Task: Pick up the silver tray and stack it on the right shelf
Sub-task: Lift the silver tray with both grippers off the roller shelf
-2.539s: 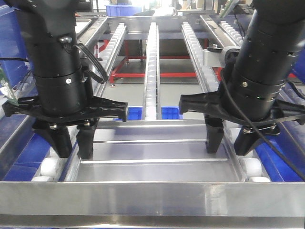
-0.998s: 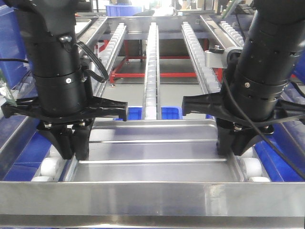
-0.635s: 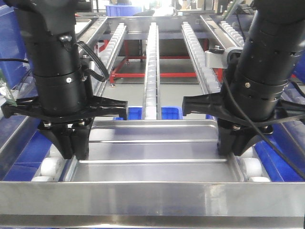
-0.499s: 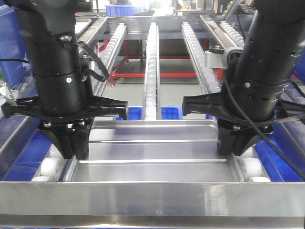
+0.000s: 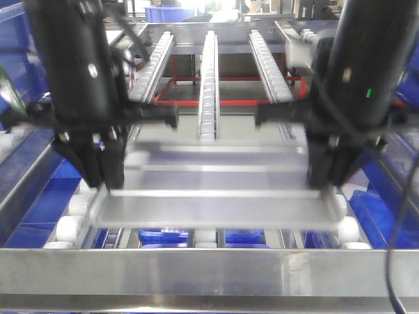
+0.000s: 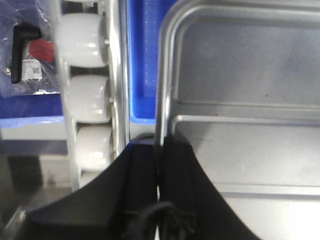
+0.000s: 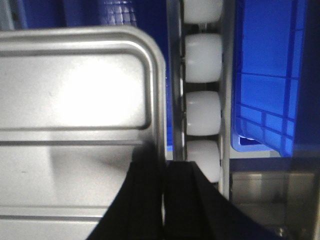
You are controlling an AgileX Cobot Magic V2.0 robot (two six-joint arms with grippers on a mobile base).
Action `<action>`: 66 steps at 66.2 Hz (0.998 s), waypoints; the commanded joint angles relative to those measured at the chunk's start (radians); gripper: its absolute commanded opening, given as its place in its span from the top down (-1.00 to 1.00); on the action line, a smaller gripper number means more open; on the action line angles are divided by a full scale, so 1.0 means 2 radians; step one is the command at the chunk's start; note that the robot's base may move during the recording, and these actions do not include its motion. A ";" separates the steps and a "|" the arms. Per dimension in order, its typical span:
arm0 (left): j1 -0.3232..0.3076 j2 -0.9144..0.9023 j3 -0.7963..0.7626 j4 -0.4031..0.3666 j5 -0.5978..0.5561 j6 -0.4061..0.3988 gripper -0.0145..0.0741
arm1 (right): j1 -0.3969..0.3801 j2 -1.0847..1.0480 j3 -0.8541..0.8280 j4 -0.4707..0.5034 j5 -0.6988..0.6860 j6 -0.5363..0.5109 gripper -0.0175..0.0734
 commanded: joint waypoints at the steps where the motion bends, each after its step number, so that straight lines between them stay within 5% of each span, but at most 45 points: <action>1: -0.002 -0.050 -0.016 -0.004 0.018 -0.001 0.89 | 0.000 -0.045 -0.019 0.011 0.011 -0.004 0.46; 19: -0.028 -0.128 0.017 -0.040 0.033 -0.009 0.89 | 0.023 -0.114 -0.002 0.049 0.059 0.000 0.46; 35: -0.074 -0.218 0.102 -0.019 0.035 -0.088 0.89 | 0.096 -0.178 0.071 0.048 0.070 0.070 0.46; 66: -0.237 -0.291 0.166 0.060 0.104 -0.261 0.90 | 0.237 -0.265 0.104 -0.031 0.164 0.216 0.46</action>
